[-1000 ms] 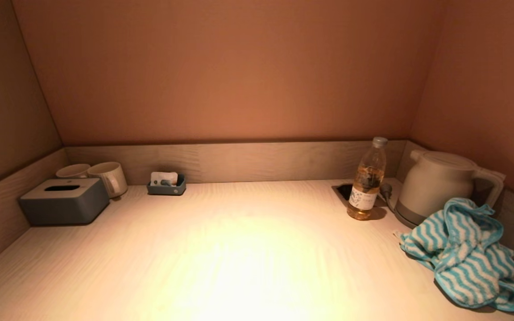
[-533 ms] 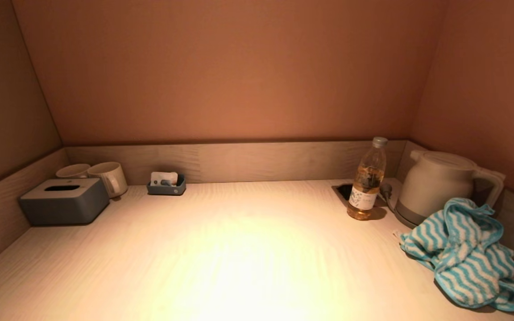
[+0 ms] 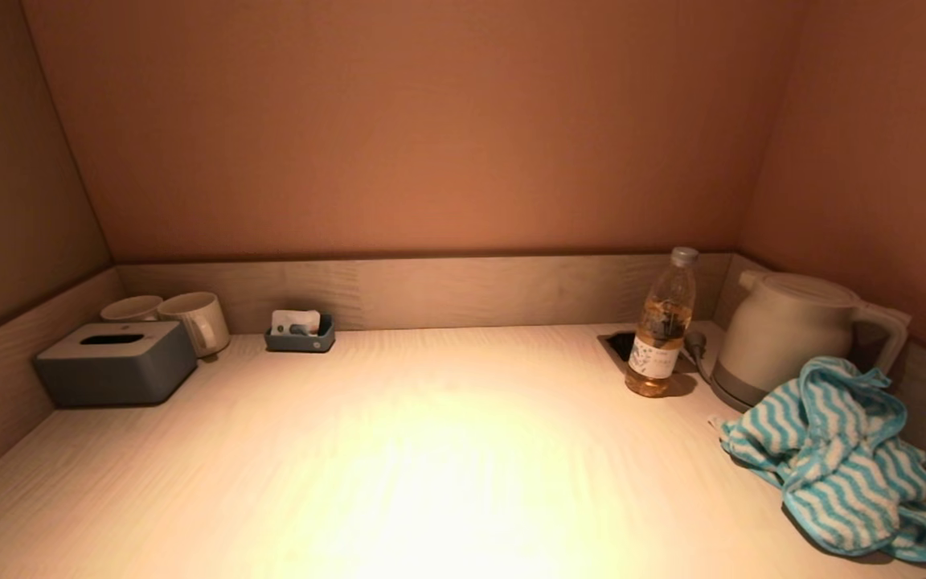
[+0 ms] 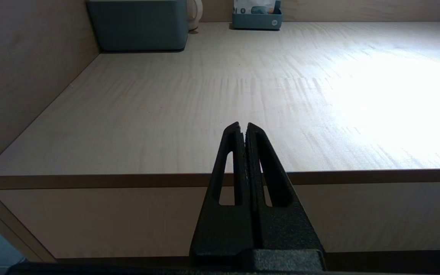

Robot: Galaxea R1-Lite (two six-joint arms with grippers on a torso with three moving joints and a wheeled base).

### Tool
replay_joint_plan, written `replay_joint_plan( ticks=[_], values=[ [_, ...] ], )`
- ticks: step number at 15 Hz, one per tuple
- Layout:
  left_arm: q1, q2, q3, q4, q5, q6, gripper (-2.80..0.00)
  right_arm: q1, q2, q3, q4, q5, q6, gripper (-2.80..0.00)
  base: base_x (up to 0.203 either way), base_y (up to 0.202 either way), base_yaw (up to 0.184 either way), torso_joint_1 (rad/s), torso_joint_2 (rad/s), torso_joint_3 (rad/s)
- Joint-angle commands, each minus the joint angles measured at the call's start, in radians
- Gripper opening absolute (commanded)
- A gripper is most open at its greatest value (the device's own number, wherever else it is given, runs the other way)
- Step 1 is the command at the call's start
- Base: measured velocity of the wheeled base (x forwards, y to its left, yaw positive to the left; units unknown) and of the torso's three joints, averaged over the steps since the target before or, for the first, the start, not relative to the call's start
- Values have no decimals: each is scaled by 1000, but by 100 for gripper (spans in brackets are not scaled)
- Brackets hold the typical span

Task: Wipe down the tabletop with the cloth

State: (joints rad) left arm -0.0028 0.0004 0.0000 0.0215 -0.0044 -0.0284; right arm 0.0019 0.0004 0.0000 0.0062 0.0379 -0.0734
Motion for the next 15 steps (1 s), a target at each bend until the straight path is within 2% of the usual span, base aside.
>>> replay_joint_plan(
  ticks=[1,15],
  values=[
    [0,0,0,0,0,-1,-280,1,0,0,0,0,0,-280,0,0,0,0,0,0],
    [0,0,0,0,0,-1,-280,0,0,0,0,0,0,-280,0,0,0,0,0,0]
  ],
)
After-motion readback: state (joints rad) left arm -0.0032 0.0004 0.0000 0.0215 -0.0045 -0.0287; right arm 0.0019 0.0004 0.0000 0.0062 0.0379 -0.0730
